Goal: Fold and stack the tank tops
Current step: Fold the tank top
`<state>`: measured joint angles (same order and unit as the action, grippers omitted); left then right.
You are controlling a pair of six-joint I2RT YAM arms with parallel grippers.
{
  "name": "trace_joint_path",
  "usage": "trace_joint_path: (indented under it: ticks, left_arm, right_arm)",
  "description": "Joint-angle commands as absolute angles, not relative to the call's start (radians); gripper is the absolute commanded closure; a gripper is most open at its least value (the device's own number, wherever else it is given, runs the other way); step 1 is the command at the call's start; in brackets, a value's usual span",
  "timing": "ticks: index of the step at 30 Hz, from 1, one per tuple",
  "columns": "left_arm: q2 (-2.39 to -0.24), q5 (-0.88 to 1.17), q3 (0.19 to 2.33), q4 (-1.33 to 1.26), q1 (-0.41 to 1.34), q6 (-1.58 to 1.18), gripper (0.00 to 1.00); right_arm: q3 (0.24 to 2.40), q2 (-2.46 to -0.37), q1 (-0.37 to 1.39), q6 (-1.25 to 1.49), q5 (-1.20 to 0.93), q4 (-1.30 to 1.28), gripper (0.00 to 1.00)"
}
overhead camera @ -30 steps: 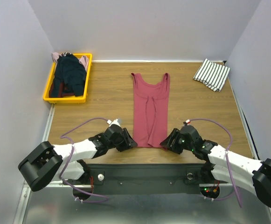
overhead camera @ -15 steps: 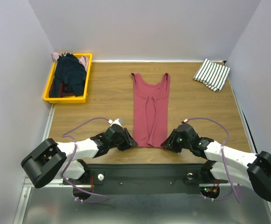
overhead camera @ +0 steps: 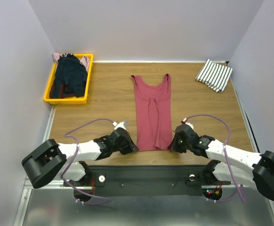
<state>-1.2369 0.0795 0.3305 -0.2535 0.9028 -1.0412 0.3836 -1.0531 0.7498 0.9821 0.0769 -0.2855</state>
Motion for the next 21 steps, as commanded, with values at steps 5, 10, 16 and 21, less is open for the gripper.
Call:
trace_joint_path:
  ticks: [5,10,16,21]
  left_arm:
    - [-1.152,-0.026,0.319,-0.109,1.074,-1.186,1.00]
    - [-1.062,-0.075,0.316,-0.017,1.161,-1.278,1.00]
    - [-0.942,-0.144,0.339,0.095,1.233,-1.348,1.00]
    - [-0.948,-0.210,0.423,0.137,1.206,-1.296,1.00]
  right_arm:
    - [0.388,-0.939,0.990,1.074,0.216,-0.572,1.00]
    - [0.420,-0.957,1.214,1.282,0.294,-0.640,1.00]
    - [0.555,-1.005,1.335,1.336,0.428,-0.724,1.00]
    - [0.663,-1.034,1.316,1.273,0.581,-0.772,0.95]
